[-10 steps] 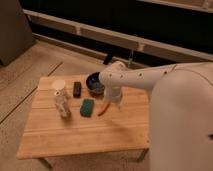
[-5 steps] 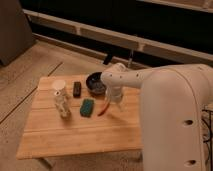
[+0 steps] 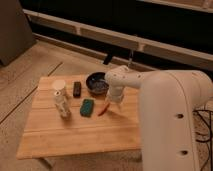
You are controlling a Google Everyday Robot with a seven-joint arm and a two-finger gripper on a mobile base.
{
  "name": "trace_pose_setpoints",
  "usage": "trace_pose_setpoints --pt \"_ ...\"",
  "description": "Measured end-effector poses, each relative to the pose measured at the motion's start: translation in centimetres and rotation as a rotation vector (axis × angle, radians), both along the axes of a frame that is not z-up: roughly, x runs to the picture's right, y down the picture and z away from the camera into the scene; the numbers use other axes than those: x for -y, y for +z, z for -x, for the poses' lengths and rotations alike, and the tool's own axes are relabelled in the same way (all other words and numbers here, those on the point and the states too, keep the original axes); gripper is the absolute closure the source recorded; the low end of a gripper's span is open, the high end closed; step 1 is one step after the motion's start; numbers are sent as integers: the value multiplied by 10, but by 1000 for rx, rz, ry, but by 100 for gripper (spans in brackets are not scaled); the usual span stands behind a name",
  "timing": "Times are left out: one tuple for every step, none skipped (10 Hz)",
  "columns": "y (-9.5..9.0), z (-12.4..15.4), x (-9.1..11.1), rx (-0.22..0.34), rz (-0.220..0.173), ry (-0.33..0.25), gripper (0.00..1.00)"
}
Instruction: Place the pepper in the ceramic bowl
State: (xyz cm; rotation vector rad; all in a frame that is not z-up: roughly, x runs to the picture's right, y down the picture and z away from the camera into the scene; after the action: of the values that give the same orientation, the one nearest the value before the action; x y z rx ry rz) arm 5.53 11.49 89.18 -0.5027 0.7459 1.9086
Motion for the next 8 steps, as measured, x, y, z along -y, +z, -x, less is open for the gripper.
trace_pose_setpoints --pt "3 -2 7 -3 -9 -44 35" --pt "7 2 17 2 -26 -95 35" --pt "9 6 20 6 -29 -120 35" --pt "11 9 24 10 -36 -147 35" --pt "12 14 26 18 -38 -155 35" --pt "14 19 24 27 -31 -158 35" --pt "16 20 19 30 -13 -147 35" --pt "20 18 10 28 18 -133 35"
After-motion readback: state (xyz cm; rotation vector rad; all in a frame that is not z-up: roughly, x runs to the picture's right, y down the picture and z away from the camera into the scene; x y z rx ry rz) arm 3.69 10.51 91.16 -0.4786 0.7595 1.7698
